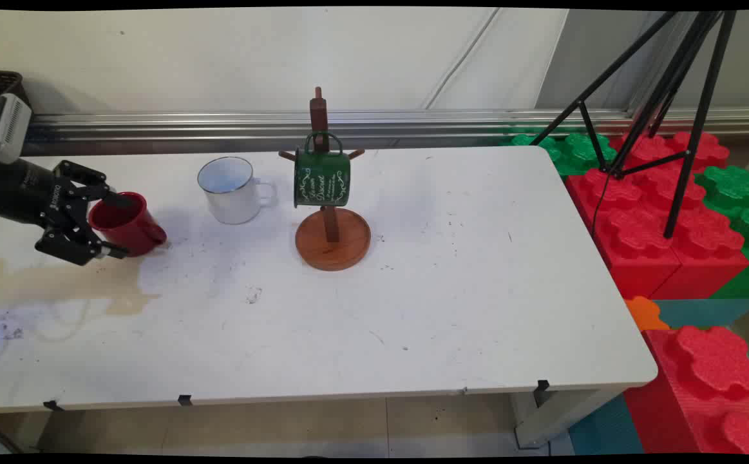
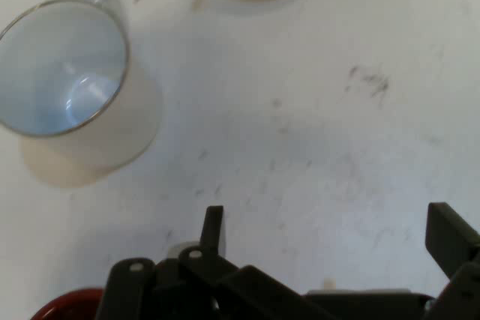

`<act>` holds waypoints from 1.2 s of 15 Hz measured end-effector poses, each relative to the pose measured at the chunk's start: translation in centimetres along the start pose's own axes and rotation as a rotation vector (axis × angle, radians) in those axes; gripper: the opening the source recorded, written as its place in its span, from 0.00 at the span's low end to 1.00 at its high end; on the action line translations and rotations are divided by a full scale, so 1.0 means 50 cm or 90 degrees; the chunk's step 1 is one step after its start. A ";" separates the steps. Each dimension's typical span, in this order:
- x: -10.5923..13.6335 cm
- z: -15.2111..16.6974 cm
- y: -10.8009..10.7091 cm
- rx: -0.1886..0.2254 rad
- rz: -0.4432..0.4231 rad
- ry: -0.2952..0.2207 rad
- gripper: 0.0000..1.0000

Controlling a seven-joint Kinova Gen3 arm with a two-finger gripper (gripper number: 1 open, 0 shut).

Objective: Pick up the green mug from the rack

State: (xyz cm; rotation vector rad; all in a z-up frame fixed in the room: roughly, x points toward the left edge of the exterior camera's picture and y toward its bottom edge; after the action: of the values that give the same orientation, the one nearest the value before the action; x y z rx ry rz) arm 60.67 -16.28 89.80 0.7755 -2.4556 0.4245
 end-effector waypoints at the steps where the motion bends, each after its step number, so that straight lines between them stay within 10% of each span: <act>1: 0.006 -0.001 0.006 -0.008 -0.009 0.011 1.00; 18: 0.130 0.027 0.035 -0.097 -0.090 0.197 1.00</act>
State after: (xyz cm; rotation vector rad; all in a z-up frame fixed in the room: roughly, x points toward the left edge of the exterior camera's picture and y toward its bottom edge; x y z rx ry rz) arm 54.58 -18.33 92.15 0.7518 -2.1033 0.2769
